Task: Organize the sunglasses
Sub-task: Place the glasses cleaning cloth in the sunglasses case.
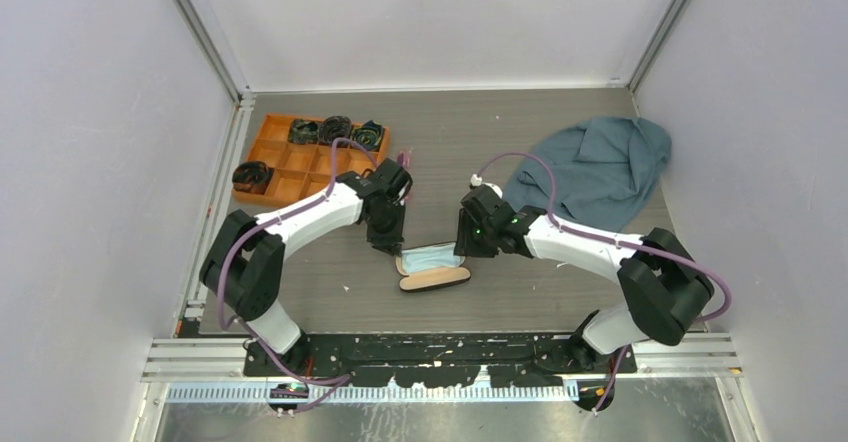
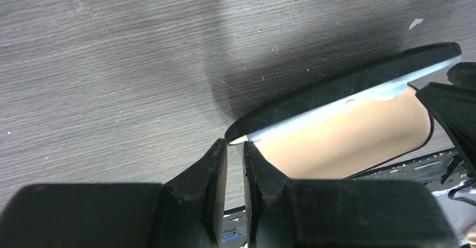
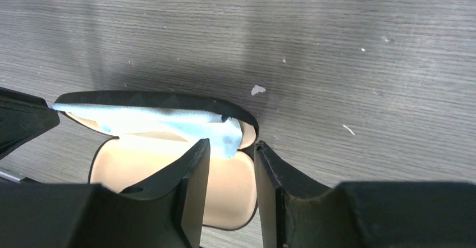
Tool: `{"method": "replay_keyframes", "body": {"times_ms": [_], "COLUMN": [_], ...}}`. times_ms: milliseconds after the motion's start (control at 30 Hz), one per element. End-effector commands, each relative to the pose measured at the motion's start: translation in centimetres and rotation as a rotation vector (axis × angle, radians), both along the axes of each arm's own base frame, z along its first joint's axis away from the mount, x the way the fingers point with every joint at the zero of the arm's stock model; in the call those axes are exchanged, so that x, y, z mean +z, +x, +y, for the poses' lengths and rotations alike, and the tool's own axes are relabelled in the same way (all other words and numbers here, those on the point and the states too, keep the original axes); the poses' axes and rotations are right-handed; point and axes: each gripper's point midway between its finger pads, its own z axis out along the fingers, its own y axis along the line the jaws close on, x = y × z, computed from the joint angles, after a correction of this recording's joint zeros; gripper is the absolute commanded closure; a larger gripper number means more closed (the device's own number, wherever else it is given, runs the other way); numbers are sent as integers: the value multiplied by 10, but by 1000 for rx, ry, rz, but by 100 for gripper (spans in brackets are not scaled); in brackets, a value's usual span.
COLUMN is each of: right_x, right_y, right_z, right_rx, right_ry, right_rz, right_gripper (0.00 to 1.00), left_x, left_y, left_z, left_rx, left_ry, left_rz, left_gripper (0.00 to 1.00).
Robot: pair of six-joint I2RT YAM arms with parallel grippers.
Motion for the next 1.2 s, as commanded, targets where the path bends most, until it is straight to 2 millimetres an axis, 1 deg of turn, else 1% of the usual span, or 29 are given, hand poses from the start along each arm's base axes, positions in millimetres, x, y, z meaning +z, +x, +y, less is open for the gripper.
{"method": "replay_keyframes", "body": {"times_ms": [0,167,300,400,500,600,667,700,733,800,833,867,900,933,967,1067,1167], "right_x": [22,39,53,63,71,79,83,85,85,87,87,87,87,86,86,81,77], "right_y": [2,-1,0,6,17,36,49,59,64,80,86,91,95,97,99,102,102], "right_z": [-5,-9,-11,-9,-10,-13,-15,-19,-17,-18,-17,-16,-15,-14,-13,-12,-14], "right_rx": [-12,-5,4,3,-9,-38,-65,-89,-93,-107,-105,-107,-106,-106,-105,-103,-106], "right_ry": [19,23,25,33,11,11,46,62,79,89,84,81,84,87,89,86,82], "right_rz": [-50,-72,-97,-125,-171,-204,-214,-217,-214,-212,-211,-213,-215,-212,-210,-195,-184], "right_gripper": [57,50,47,45,43,41,41,41,41,40,40,40,40,40,40,40,40], "left_x": [31,50,60,64,70,77,77,76,76,72,65,62,57,58,54,46,41], "left_y": [8,12,13,16,28,49,67,75,82,98,107,115,123,135,144,169,191], "left_z": [-2,-1,-1,-1,2,0,-2,-2,-5,-7,-9,-11,-11,-13,-11,-14,-14], "left_rx": [-7,-4,-7,-2,18,50,64,74,72,81,86,90,94,98,105,126,150], "left_ry": [-29,-42,-49,-48,-35,-62,-81,-86,-89,-83,-76,-77,-64,-53,-30,-2,27], "left_rz": [-81,-126,-146,-165,-205,-237,-244,-236,-228,-225,-213,-209,-195,-205,-204,-214,-235], "left_gripper": [81,79,78,77,76,74,70,69,69,67,64,62,61,60,60,58,51]}}
